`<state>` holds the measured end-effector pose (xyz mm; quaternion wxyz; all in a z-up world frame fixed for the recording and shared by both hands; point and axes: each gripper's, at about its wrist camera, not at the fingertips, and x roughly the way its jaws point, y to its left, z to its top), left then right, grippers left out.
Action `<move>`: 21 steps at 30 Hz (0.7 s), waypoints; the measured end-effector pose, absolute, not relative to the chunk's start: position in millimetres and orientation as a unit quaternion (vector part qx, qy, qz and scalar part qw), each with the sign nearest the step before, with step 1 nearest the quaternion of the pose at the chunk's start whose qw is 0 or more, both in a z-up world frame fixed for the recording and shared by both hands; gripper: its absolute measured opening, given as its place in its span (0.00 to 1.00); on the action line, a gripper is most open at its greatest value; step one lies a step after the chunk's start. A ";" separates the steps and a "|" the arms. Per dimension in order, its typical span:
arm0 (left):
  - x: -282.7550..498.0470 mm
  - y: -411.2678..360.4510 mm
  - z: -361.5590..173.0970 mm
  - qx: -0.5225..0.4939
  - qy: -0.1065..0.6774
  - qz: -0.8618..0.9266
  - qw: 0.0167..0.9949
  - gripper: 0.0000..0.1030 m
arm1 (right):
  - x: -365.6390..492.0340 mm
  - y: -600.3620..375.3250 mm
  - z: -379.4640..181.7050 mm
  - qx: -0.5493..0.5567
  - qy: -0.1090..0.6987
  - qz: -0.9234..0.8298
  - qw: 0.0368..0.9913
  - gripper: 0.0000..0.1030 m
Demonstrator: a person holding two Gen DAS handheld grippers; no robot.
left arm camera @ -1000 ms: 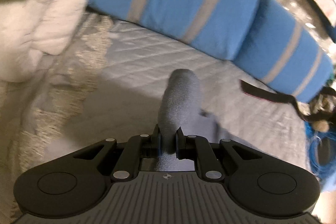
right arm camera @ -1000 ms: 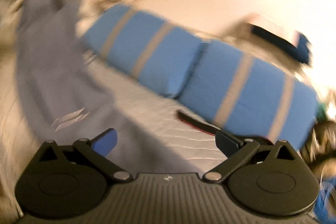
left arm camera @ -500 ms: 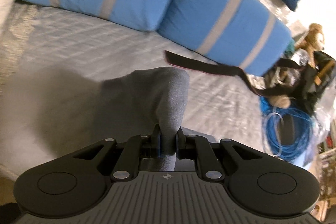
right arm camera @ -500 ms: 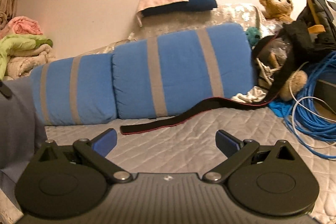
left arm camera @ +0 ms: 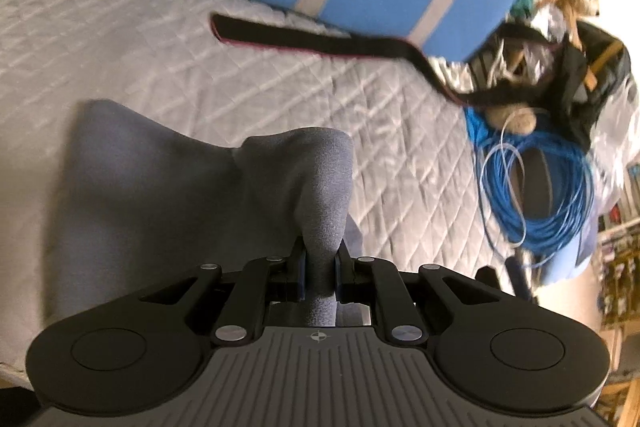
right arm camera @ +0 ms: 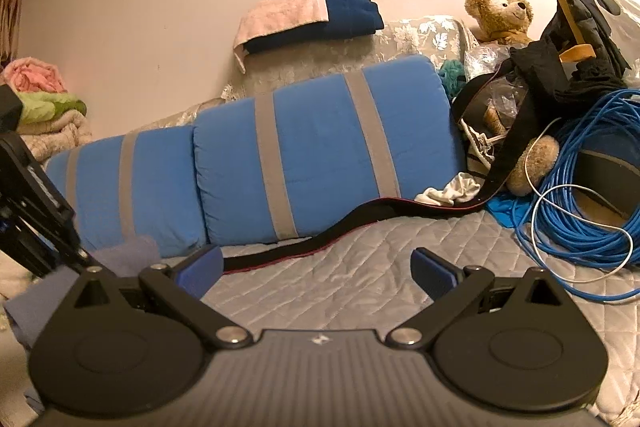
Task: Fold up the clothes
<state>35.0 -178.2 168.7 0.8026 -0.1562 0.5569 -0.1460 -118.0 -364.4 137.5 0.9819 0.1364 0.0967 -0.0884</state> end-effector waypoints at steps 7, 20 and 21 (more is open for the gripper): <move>50.3 -184.4 138.8 -0.210 0.564 -0.192 0.775 0.22 | -106.1 -364.5 126.7 0.128 0.138 -0.070 0.980 1.00; 55.3 -75.9 140.2 -0.211 0.406 -0.153 0.876 0.51 | -73.8 -328.4 100.9 0.101 0.205 0.080 0.970 0.91; 54.1 -67.4 136.1 -0.210 0.398 -0.147 0.881 0.51 | -68.9 -326.1 98.4 0.107 0.214 0.093 0.966 0.88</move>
